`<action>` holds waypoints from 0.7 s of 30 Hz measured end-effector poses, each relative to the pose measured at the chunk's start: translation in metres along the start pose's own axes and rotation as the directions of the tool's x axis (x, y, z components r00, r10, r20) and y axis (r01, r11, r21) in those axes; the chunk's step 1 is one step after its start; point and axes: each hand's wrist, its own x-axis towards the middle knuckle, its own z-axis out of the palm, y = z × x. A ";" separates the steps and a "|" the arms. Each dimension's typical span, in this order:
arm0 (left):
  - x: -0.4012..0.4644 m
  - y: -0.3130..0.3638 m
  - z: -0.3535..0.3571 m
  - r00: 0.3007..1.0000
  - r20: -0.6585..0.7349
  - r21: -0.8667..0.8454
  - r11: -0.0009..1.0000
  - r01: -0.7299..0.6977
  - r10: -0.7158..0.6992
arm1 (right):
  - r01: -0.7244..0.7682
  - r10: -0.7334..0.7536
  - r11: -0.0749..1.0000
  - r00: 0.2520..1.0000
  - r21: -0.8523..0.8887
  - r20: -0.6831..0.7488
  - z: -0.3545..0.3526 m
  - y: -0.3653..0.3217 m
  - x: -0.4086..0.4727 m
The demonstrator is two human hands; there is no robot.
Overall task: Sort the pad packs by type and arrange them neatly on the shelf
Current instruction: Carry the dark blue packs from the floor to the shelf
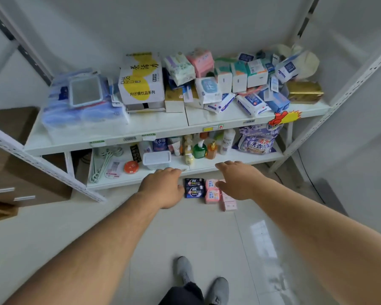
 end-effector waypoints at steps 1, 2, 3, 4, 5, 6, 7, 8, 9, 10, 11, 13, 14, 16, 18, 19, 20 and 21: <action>0.007 -0.003 0.007 1.000 0.005 -0.019 1.000 0.009 -0.009 | -0.014 0.014 1.000 1.000 0.012 0.019 0.007 0.002 0.007; 0.016 -0.007 0.015 1.000 0.011 -0.035 0.999 0.015 -0.015 | -0.033 0.032 0.999 0.999 0.022 0.038 0.016 0.004 0.015; 0.025 -0.013 0.023 1.000 0.023 -0.049 0.999 0.019 -0.018 | -0.056 0.054 0.998 0.997 0.031 0.061 0.023 0.006 0.023; 0.037 -0.018 0.033 0.999 0.041 -0.064 0.998 0.021 -0.018 | -0.078 0.074 0.996 0.993 0.038 0.089 0.031 0.008 0.032; 0.048 -0.025 0.045 0.998 0.067 -0.077 0.997 0.025 -0.020 | -0.094 0.089 0.995 0.990 0.038 0.114 0.040 0.009 0.041; 0.060 -0.032 0.057 0.995 0.095 -0.081 0.996 0.030 -0.022 | -0.108 0.103 0.994 0.986 0.032 0.133 0.050 0.010 0.051; 0.072 -0.039 0.071 0.992 0.123 -0.075 0.997 0.035 -0.025 | -0.117 0.112 0.993 0.983 0.025 0.147 0.059 0.011 0.062; 0.084 -0.045 0.084 0.988 0.152 -0.067 0.997 0.038 -0.028 | -0.126 0.121 0.992 0.980 0.022 0.161 0.068 0.013 0.073; 0.096 -0.051 0.097 0.983 0.182 -0.062 0.997 0.044 -0.032 | -0.134 0.129 0.991 0.976 0.019 0.174 0.076 0.013 0.085; 0.108 -0.056 0.110 0.978 0.204 -0.063 0.997 0.054 -0.040 | -0.140 0.135 0.990 0.973 0.014 0.185 0.086 0.014 0.097; 0.120 -0.061 0.123 0.974 0.219 -0.071 0.995 0.066 -0.049 | -0.141 0.137 0.990 0.972 0.007 0.193 0.096 0.015 0.111; 0.145 -0.070 0.148 0.969 0.238 -0.101 0.990 0.093 -0.067 | -0.144 0.138 0.990 0.967 0.010 0.214 0.116 0.018 0.137; 0.158 -0.073 0.161 0.967 0.243 -0.121 0.986 0.110 -0.078 | -0.145 0.137 0.989 0.965 0.019 0.223 0.127 0.020 0.151; 0.185 -0.078 0.187 0.963 0.248 -0.167 0.974 0.153 -0.109 | -0.142 0.129 0.989 0.963 0.038 0.237 0.152 0.025 0.180; 0.214 -0.082 0.218 0.954 0.257 -0.230 0.949 0.215 -0.154 | -0.141 0.125 0.989 0.962 0.049 0.244 0.176 0.032 0.212; 0.229 -0.084 0.235 0.950 0.262 -0.270 0.932 0.244 -0.172 | -0.144 0.127 0.988 0.962 0.053 0.243 0.190 0.036 0.229; 0.245 -0.086 0.253 0.945 0.268 -0.313 0.911 0.268 -0.186 | -0.145 0.127 0.988 0.962 0.057 0.242 0.205 0.041 0.246; 0.263 -0.089 0.273 0.941 0.274 -0.359 0.887 0.290 -0.196 | -0.142 0.124 0.988 0.963 0.061 0.238 0.222 0.045 0.264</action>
